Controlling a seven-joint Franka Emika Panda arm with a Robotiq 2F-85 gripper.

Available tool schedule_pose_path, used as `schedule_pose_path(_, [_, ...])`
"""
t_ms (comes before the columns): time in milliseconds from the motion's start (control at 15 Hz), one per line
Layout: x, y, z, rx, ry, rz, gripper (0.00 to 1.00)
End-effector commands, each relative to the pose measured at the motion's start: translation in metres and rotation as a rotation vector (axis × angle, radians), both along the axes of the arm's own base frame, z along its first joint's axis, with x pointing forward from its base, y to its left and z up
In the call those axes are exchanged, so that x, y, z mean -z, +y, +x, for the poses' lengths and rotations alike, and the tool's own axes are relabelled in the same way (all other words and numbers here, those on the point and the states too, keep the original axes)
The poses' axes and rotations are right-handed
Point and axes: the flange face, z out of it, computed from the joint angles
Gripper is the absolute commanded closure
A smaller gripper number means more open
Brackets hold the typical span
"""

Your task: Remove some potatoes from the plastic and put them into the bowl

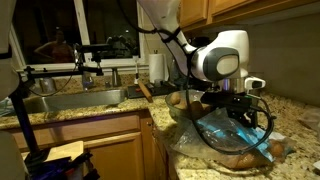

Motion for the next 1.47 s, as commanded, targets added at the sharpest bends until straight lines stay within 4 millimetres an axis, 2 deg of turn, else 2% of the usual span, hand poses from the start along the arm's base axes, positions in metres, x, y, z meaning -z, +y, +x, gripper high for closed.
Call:
schedule_pose_path(0, [0.008, -0.008, -0.002, -0.007, -0.004, 0.016, 0.13])
schedule_pose_path(67, [0.010, -0.009, -0.003, -0.008, 0.000, 0.017, 0.26])
schedule_pose_path(133, [0.012, -0.010, -0.003, -0.013, 0.004, 0.017, 0.33])
schedule_pose_path(400, [0.014, -0.007, -0.003, -0.026, 0.004, 0.021, 0.58])
schedule_pose_path(467, [0.012, -0.008, -0.003, -0.027, 0.004, 0.023, 0.61])
schedule_pose_path(733, [0.008, -0.010, -0.009, -0.028, 0.020, 0.035, 0.61])
schedule_pose_path(1400, [0.003, -0.027, -0.058, -0.043, 0.116, 0.078, 0.61])
